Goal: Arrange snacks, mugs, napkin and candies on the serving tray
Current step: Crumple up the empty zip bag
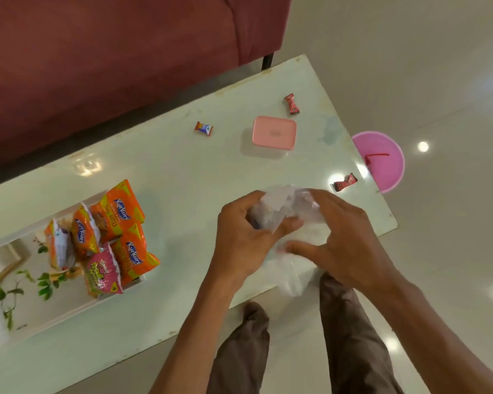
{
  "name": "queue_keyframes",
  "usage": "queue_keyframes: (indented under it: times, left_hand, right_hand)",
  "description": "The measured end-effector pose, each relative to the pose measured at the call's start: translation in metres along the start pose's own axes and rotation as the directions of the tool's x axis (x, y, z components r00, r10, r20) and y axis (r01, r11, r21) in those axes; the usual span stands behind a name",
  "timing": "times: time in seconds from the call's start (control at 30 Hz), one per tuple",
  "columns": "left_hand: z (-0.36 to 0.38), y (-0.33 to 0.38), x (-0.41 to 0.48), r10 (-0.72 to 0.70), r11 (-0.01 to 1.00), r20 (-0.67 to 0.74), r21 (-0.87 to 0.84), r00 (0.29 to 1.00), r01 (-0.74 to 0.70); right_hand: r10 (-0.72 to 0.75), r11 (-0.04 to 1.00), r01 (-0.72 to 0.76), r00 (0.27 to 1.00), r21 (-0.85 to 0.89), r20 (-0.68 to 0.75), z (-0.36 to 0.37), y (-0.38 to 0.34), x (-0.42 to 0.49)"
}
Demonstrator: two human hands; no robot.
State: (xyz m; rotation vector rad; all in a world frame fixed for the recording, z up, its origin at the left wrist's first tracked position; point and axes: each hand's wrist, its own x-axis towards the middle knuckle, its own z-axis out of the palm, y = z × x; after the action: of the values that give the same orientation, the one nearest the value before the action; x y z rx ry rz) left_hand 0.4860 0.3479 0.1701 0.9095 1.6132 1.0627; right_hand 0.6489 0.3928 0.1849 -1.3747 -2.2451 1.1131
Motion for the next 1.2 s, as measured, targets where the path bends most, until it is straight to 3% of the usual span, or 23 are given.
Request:
queue_keyframes:
  times: [0.07, 0.13, 0.17, 0.27, 0.33, 0.47, 0.67, 0.8, 0.93, 1.0, 1.1, 1.2]
  left_hand:
    - [0.012, 0.004, 0.007, -0.051, 0.949, 0.041, -0.310, 0.998, 0.062]
    - [0.022, 0.005, 0.015, -0.122, 0.826, 0.039, -0.550, 0.992, 0.123]
    - [0.030, 0.005, 0.019, -0.126, 0.813, 0.005, -0.573, 0.992, 0.106]
    - [0.069, 0.008, 0.033, -0.070, 0.945, -0.051, -0.323, 0.996, 0.050]
    - [0.108, 0.012, 0.046, -0.094, 0.961, 0.025, -0.258, 0.995, 0.097]
    - [0.185, 0.015, 0.079, -0.171, 0.946, 0.064, -0.270, 0.983, 0.182]
    - [0.260, 0.021, 0.136, -0.212, 0.925, 0.025, -0.319, 0.977, 0.209]
    - [0.298, 0.013, 0.160, -0.249, 0.932, 0.053, -0.260, 0.967, 0.254]
    - [0.329, -0.003, 0.181, -0.256, 0.967, 0.201, 0.051, 0.946, 0.251]
    - [0.337, -0.015, 0.194, -0.267, 0.952, 0.281, 0.223, 0.922, 0.208]
    - [0.343, -0.031, 0.202, -0.243, 0.845, 0.268, 0.531, 0.932, 0.068]
    - [0.341, -0.045, 0.194, -0.217, 0.782, 0.209, 0.621, 0.953, 0.041]
  right_hand:
    - [0.084, 0.989, -0.058, 0.977, 0.133, -0.195, -0.004, 0.013, 0.004]
    - [0.253, 0.946, -0.159, 0.907, 0.282, -0.338, -0.015, 0.026, 0.010]
    - [0.337, 0.911, -0.193, 0.857, 0.364, -0.390, -0.020, 0.034, 0.013]
    - [0.511, 0.730, -0.112, 0.745, 0.675, -0.428, -0.033, 0.062, 0.016]
    - [0.550, 0.581, -0.055, 0.761, 0.812, -0.343, -0.047, 0.082, 0.016]
    - [0.596, 0.552, -0.222, 0.779, 0.803, -0.195, -0.082, 0.120, 0.021]
    - [0.596, 0.427, -0.426, 0.796, 0.798, 0.107, -0.145, 0.190, 0.031]
    - [0.551, 0.264, -0.492, 0.782, 0.830, 0.289, -0.172, 0.232, 0.046]
    - [0.777, 0.345, -0.559, 0.621, 0.754, 0.106, -0.162, 0.274, 0.067]
    - [0.815, 0.442, -0.574, 0.577, 0.690, -0.042, -0.154, 0.300, 0.078]
    - [0.775, 0.627, -0.636, 0.565, 0.449, -0.283, -0.137, 0.341, 0.098]
    - [0.725, 0.683, -0.678, 0.589, 0.270, -0.357, -0.109, 0.376, 0.121]
